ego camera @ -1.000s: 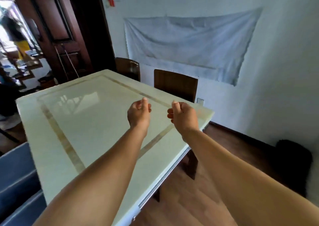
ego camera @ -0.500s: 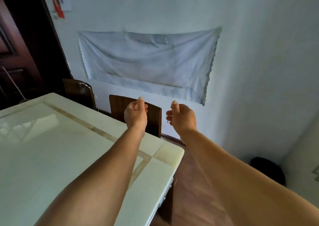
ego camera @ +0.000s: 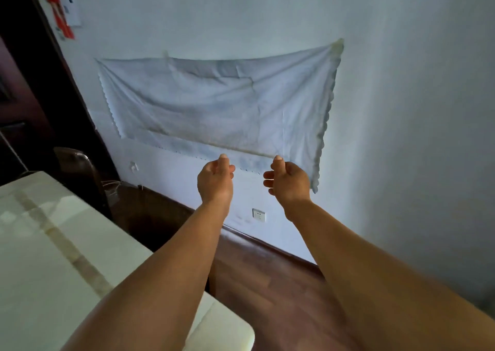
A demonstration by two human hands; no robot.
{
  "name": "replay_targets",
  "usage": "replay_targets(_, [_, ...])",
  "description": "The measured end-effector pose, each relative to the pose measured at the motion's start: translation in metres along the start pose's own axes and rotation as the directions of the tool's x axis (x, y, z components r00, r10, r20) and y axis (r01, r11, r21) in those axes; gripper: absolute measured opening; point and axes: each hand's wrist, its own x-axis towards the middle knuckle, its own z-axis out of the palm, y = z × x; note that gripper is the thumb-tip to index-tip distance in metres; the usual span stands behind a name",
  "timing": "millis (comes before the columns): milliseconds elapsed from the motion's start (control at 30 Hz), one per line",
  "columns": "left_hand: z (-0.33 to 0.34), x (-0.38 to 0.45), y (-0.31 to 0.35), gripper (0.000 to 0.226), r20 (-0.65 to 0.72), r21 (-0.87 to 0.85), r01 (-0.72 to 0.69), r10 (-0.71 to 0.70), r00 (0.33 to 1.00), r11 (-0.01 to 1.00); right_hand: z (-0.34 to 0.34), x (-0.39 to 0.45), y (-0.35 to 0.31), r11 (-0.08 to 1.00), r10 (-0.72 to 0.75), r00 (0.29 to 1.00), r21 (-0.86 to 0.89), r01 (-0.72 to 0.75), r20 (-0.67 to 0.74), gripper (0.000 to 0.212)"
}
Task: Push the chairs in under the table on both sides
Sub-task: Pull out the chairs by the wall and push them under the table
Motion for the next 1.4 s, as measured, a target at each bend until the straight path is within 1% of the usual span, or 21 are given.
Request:
replay_targets(133, [0.064,0.041,0.002,0.028,-0.093,0.003,0.02,-0.02,0.995,1.0,-0.016,0.08,0.001,1.0,-0.014,0.996,0.002,0.014,0.083,0.032])
replay_targets(267, [0.11,0.085,0.002,0.03,-0.155,0.084,0.0,0.013,0.988,0.997,-0.021,0.157,-0.004,0.998,-0.063,0.984,-0.005,0.065,0.167,0.033])
replay_targets(367, [0.126,0.116,-0.005,0.029,-0.217,0.115,-0.006,0.031,0.976,0.993,-0.011,0.201,0.0,0.998,-0.065,0.971,-0.004,0.068,0.228,0.033])
replay_targets(533, [0.127,0.165,-0.027,0.032,-0.313,0.068,0.045,-0.022,0.949,0.997,0.028,0.253,0.017,1.0,-0.024,0.945,0.002,0.025,0.327,0.032])
replay_targets(633, [0.117,0.197,-0.04,0.031,-0.382,0.076,0.066,-0.032,0.924,0.995,0.063,0.275,0.026,1.0,-0.016,0.922,-0.006,0.02,0.387,0.032])
replay_targets(767, [0.093,0.261,-0.049,0.029,-0.448,0.053,0.08,-0.048,0.893,0.995,0.124,0.31,0.029,0.997,-0.041,0.883,-0.039,0.067,0.467,0.035])
replay_targets(800, [0.083,0.284,-0.051,0.028,-0.471,0.043,0.074,-0.045,0.881,0.996,0.148,0.322,0.028,0.996,-0.047,0.874,-0.046,0.08,0.483,0.036])
replay_targets(867, [0.075,0.3,-0.049,0.027,-0.488,0.033,0.069,-0.045,0.871,0.997,0.165,0.334,0.025,0.995,-0.046,0.868,-0.056,0.085,0.495,0.036])
replay_targets(1000, [0.039,0.352,-0.047,0.025,-0.563,0.028,0.066,-0.038,0.826,0.997,0.234,0.362,0.019,0.994,-0.06,0.84,-0.041,0.098,0.539,0.035])
replay_targets(1133, [-0.004,0.385,-0.053,0.026,-0.636,0.047,0.05,-0.008,0.772,0.998,0.305,0.378,0.018,0.996,-0.074,0.813,0.01,0.084,0.578,0.038])
replay_targets(1233, [-0.032,0.407,-0.063,0.025,-0.685,0.072,0.047,0.015,0.728,0.996,0.363,0.382,0.026,0.998,-0.062,0.761,0.047,0.042,0.646,0.031])
replay_targets(1300, [-0.049,0.423,-0.075,0.022,-0.731,0.084,0.06,0.021,0.682,0.995,0.402,0.384,0.034,0.999,-0.042,0.704,0.049,0.009,0.709,0.03])
replay_targets(1400, [-0.077,0.449,-0.09,0.022,-0.799,0.14,0.141,0.028,0.601,0.98,0.457,0.389,0.049,0.999,-0.013,0.604,0.029,-0.018,0.797,0.032])
